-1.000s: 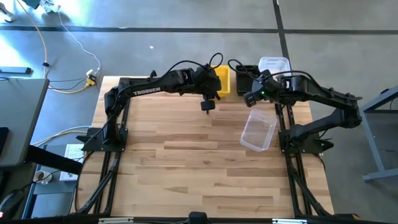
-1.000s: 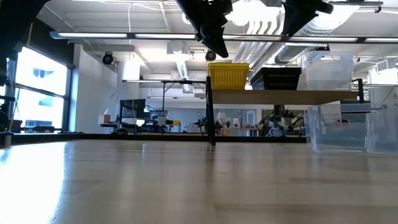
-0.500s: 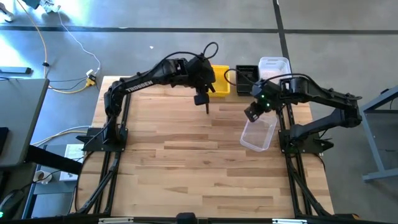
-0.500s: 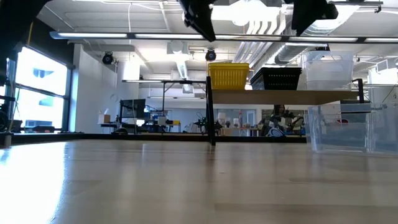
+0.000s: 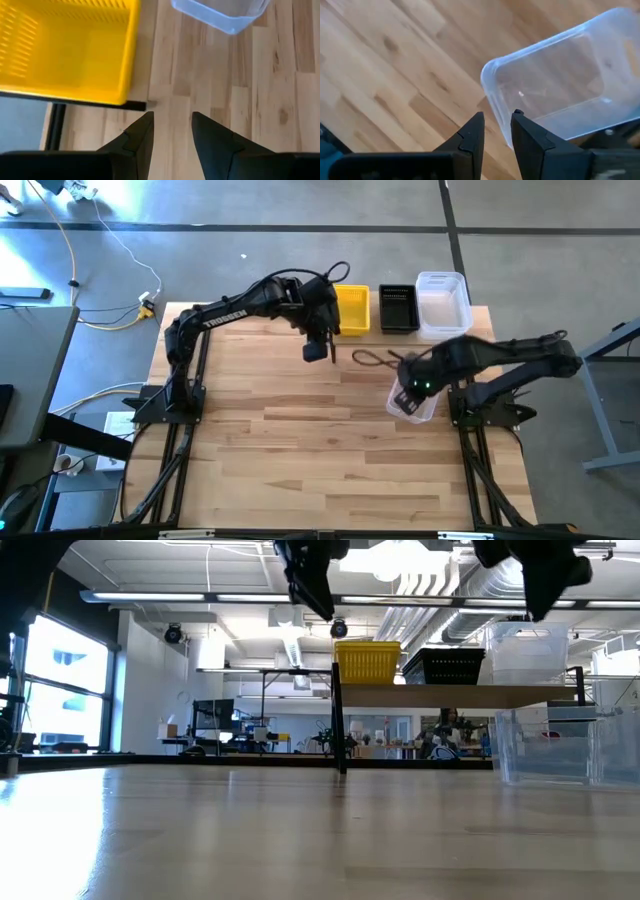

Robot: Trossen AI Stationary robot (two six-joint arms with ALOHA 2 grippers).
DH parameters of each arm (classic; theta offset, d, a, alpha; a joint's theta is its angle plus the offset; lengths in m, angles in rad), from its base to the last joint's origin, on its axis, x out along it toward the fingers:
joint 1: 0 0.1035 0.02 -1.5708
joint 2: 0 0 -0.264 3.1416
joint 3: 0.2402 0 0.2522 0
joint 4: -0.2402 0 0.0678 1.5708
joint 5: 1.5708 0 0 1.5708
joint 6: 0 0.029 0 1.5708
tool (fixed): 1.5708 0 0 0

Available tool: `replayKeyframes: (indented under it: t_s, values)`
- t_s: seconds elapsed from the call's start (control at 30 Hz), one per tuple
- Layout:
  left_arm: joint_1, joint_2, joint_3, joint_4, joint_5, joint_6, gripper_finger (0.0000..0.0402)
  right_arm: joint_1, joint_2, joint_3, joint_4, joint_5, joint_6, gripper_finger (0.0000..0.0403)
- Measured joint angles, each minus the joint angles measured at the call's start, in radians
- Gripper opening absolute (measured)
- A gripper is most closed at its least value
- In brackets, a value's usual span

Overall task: Stack baskets on shelf by color
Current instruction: Stack the transparent bin on top of the other stacked transparent bins on the shelf

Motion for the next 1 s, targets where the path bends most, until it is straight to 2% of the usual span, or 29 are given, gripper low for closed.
replayKeyframes:
  t_s: [0.2, 0.37, 0.73, 1.0]
  values:
    - [-0.017, -0.058, -0.115, 0.045, 0.004, -0.024, 0.0122, 0.063, 0.0, -0.13, 0.096, -0.09, 0.018, 0.0083]
    - [-0.033, -0.135, -0.234, 0.111, 0.005, -0.048, 0.0122, 0.088, 0.0, -0.204, 0.161, -0.089, -0.003, 0.0086]
    - [-0.053, -0.326, -0.5, 0.269, -0.008, -0.14, 0.0122, 0.093, 0.001, -0.355, 0.247, -0.082, 0.013, 0.016]
    - [-0.05, -0.452, -0.674, 0.415, -0.034, -0.193, 0.0122, 0.093, 0.0, -0.458, 0.345, -0.089, 0.01, 0.017]
